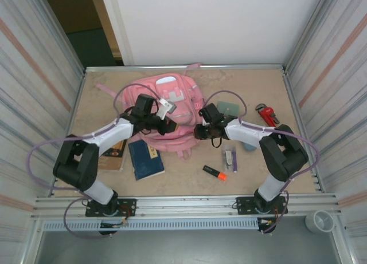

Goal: Pack the student bag

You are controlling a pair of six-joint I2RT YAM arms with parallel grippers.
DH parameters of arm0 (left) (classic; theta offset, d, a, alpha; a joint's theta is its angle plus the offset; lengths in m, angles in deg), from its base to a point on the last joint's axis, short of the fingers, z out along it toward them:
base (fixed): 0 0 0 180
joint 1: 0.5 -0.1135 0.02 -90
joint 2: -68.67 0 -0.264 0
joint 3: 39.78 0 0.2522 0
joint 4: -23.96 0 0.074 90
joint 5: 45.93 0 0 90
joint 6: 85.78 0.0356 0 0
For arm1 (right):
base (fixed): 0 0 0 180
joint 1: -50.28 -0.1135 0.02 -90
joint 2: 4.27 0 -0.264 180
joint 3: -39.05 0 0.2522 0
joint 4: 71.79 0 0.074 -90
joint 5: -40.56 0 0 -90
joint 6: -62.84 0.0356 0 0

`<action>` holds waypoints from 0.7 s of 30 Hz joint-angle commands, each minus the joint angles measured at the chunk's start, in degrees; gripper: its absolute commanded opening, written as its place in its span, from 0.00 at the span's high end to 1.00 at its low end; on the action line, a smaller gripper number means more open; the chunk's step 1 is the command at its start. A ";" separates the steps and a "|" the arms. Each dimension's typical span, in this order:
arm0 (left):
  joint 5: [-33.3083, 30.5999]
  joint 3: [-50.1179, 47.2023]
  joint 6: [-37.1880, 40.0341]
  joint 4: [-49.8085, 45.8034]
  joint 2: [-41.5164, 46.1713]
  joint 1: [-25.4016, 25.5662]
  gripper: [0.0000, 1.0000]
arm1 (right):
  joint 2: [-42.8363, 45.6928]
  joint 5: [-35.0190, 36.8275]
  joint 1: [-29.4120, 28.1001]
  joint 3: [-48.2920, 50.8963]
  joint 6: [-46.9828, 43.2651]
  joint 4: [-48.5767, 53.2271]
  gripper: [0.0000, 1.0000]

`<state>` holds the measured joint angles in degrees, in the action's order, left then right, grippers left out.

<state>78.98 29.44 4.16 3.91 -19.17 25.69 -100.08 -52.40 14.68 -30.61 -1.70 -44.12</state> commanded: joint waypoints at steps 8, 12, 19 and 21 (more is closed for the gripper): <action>-15.22 6.65 -6.53 10.14 11.19 0.52 1.00 | 10.78 -6.26 2.70 -1.06 -7.27 -2.74 0.61; -18.21 11.13 -6.73 7.92 9.55 0.08 1.00 | 12.93 -10.11 1.50 -1.41 -4.65 -11.92 0.59; -16.03 19.52 -12.23 4.55 6.22 -2.65 1.00 | 4.76 -4.22 -1.30 -3.91 -1.59 -16.84 0.60; -14.37 20.92 -14.52 3.35 5.55 -4.62 1.00 | 2.62 -3.41 -0.59 -2.71 -1.02 -17.20 0.60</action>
<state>63.42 46.38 -5.82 6.12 -13.90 23.66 -94.16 -58.61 13.13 -34.50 -4.87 -60.12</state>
